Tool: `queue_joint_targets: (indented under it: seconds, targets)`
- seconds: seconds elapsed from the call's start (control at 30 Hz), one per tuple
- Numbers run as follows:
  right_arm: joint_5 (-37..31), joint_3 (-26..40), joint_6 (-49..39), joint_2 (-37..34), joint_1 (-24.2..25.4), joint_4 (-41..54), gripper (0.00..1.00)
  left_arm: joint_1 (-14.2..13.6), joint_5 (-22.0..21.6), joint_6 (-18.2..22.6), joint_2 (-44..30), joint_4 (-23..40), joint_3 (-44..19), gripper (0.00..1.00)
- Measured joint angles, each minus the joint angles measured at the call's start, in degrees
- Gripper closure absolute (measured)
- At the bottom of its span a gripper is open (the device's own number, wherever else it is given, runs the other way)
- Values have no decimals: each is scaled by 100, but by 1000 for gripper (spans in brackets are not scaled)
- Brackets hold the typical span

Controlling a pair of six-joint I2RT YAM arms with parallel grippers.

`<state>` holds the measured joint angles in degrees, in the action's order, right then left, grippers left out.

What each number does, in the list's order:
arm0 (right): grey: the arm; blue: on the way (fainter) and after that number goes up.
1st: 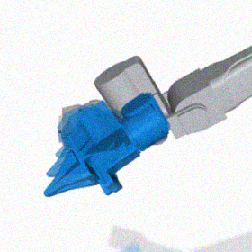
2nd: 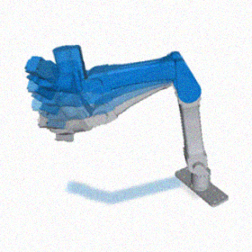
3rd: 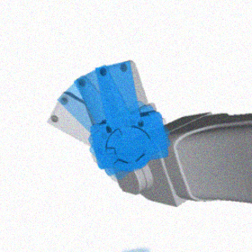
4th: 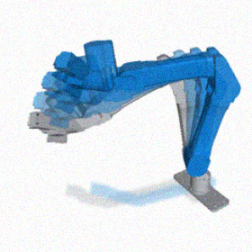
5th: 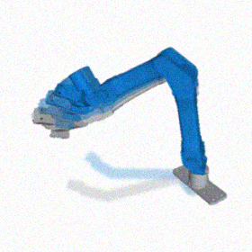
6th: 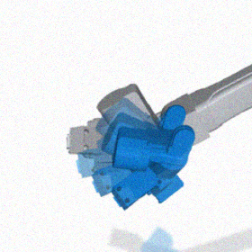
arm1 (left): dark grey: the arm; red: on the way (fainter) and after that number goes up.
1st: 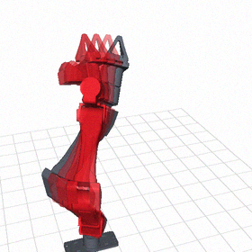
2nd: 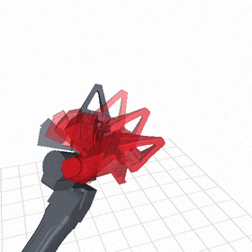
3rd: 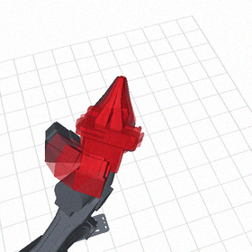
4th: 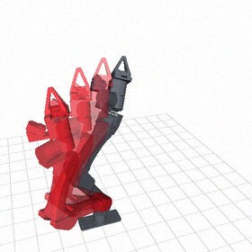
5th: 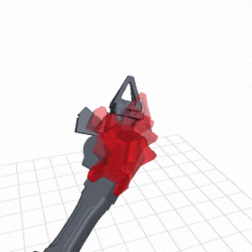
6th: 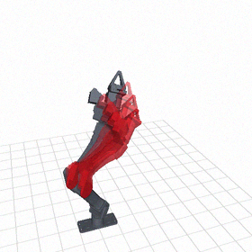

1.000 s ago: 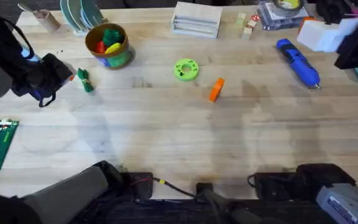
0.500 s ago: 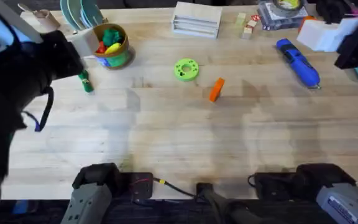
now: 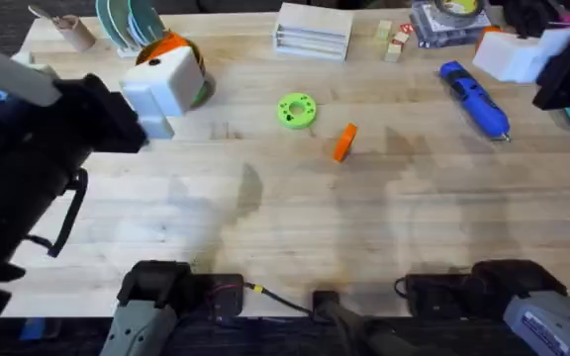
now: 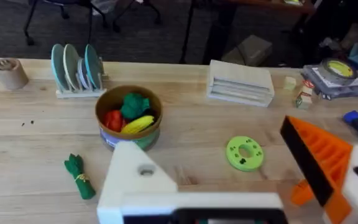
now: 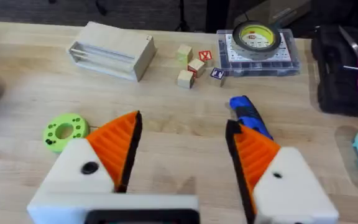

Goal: Pick up the gripper from the table and insert it into the empty holder that is missing its gripper. Then pick up a screw, insert it into the mounting hole, and use the screwdriver to tighten it. Finally, clean up the table by picking up the vegetable and placing it into the bucket.

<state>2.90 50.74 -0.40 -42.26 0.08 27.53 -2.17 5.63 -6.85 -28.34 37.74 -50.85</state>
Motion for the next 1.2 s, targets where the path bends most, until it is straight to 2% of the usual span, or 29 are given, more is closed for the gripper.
queue_joint_targets:
  seconds: [0.1,0.27,0.37,0.63,0.77,0.8,0.93,0.97,1.07,1.2]
  targets:
    - [0,0,0,0,0,0,135,0,139,-2,0,2,0,8]
    - [0,0,0,0,0,2,135,0,680,-2,0,18,0,8]
    - [0,0,0,0,0,2,135,0,813,-2,0,210,0,7]
    - [0,0,0,0,0,2,135,-13,1124,-2,0,-383,0,8]
    - [0,0,0,0,0,2,135,-169,1188,2,0,-551,39,8]
    - [0,0,0,0,0,2,135,-352,1233,3,9,-1031,258,8]
    - [0,0,0,0,0,2,135,-574,1268,23,140,-2060,930,9]
    - [0,0,0,0,0,2,134,-681,1274,25,269,-2919,1554,8]
    - [0,0,0,0,0,2,135,-777,1256,26,371,-3649,2168,8]
    - [0,0,0,0,0,2,135,-981,1113,26,542,-4259,2841,8]
